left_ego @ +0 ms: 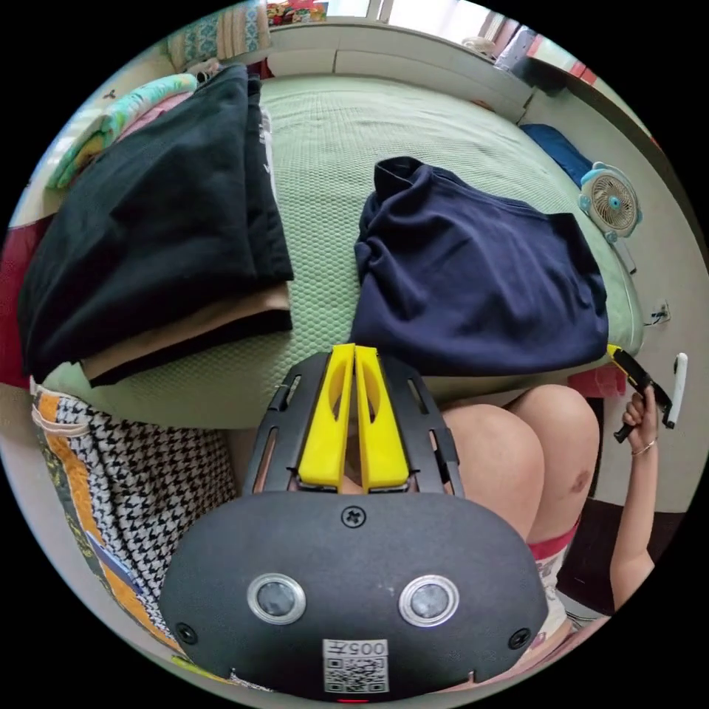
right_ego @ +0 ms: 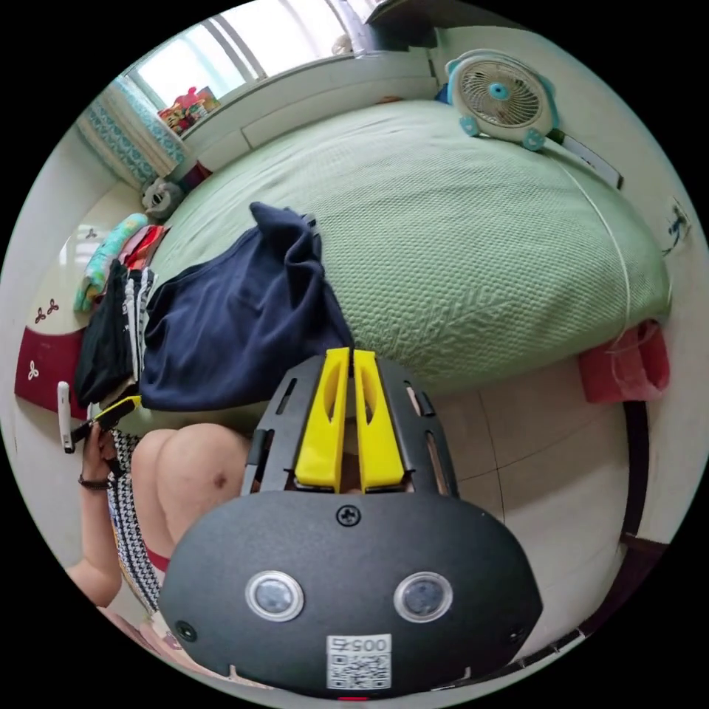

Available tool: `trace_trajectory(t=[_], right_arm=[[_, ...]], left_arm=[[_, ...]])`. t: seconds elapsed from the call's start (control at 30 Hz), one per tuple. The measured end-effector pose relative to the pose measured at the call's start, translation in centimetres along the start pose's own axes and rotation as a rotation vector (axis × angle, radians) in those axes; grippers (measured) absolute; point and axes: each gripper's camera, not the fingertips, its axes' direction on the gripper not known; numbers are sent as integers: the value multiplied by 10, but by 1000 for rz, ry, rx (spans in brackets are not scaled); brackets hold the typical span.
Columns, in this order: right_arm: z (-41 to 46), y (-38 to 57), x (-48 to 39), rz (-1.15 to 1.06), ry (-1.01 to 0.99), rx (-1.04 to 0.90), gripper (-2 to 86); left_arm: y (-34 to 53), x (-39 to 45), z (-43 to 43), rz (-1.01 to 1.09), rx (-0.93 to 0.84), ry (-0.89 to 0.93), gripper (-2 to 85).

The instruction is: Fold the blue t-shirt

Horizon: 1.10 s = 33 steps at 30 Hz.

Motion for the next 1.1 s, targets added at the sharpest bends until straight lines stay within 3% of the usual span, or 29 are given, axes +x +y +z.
trace_trajectory(t=[0.1, 0.27, 0.47, 0.67, 0.9, 1.03, 1.1], right_arm=[[-23, -2, 0, -7, 60, 100, -11], [-38, -39, -51, -191, -26, 203, -10], [21, -110, -117, -353, 62, 86, -10], [93, -169, -97, -254, 212, -105, -9], [107, -187, -57, -105, 87, -151, -9], [93, -191, -33, -56, -50, -190, -9], [57, -177, -14, -40, -130, -49, -9]], left_arm=[[-1, 12, -19, 50, 83, -35, 6], [-48, 65, -28, 180, 158, 58, 34], [-112, 125, 13, 232, 101, -33, 20], [-143, 132, 63, 138, 35, -198, -2], [-132, 161, 81, 119, 68, -208, -1], [-121, 163, 63, 59, 57, -86, 15], [-106, 165, 41, 33, 115, -96, 38]])
